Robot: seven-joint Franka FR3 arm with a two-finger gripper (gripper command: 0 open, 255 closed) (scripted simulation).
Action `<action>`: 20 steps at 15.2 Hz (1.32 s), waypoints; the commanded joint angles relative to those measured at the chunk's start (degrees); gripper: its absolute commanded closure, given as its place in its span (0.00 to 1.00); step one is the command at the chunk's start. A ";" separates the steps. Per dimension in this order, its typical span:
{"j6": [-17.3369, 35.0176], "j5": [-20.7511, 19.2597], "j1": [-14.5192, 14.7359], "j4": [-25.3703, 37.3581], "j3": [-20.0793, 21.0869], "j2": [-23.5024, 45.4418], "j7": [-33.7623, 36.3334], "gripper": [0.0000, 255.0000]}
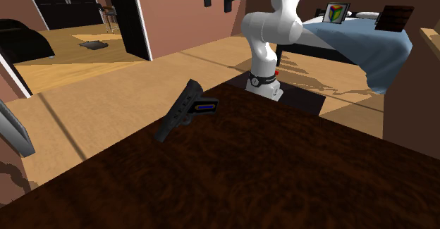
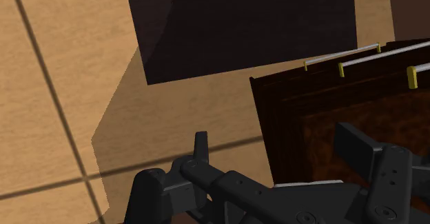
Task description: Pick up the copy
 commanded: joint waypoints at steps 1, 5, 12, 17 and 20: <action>0.00 0.00 0.00 0.00 0.00 0.00 0.00 0.00; 5.53 2.08 1.16 1.87 1.24 7.33 1.53 0.00; 13.52 4.95 2.97 7.88 3.30 20.99 3.59 0.00; 17.60 6.39 4.11 14.23 4.68 31.07 4.78 0.00; 19.33 7.00 4.75 18.87 5.48 37.21 5.46 0.00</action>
